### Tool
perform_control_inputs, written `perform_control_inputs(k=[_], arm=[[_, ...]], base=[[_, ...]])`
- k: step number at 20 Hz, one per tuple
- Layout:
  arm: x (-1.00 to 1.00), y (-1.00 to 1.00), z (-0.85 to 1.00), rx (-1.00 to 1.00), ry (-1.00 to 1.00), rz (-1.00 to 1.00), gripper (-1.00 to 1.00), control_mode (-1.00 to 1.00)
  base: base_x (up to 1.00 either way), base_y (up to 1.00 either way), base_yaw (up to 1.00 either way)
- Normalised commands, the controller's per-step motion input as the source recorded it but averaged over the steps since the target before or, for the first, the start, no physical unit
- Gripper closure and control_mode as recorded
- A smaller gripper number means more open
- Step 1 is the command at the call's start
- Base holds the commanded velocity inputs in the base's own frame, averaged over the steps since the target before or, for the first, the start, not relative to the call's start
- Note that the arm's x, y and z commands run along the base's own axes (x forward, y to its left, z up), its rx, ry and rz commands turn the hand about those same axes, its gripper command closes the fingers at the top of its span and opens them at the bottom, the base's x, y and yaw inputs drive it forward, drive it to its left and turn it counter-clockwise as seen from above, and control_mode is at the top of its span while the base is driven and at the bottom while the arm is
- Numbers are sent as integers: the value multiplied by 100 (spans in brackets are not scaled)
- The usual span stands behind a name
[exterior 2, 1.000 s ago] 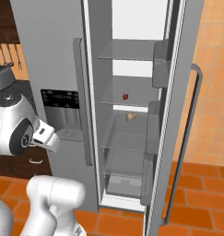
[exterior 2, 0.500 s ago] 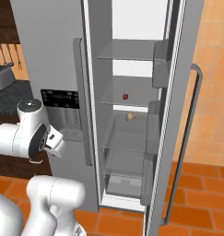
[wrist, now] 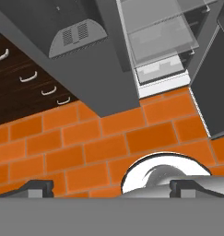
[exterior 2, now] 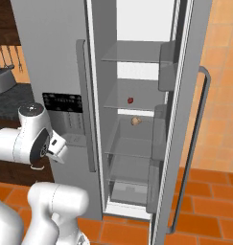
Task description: Take the strawberry from the fridge and place it on top of the pancake, located on the dining counter.
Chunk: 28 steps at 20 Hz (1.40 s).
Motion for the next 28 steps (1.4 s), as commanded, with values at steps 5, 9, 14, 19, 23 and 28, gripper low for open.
perform_control_inputs(k=[5, 9, 14, 19, 23, 28], arm=[[0, 0, 0, 0, 0, 0, -100, 100], [0, 0, 0, 0, 0, 0, -100, 100], [0, 0, 0, 0, 0, 0, -100, 100], [0, 0, 0, 0, 0, 0, -100, 100], [0, 0, 0, 0, 0, 0, -100, 100], [0, 0, 0, 0, 0, 0, -100, 100]], base=[[0, 0, 0], [19, 0, 0], [39, -5, 0], [51, -3, 0], [33, -22, 0], [21, -40, 0]])
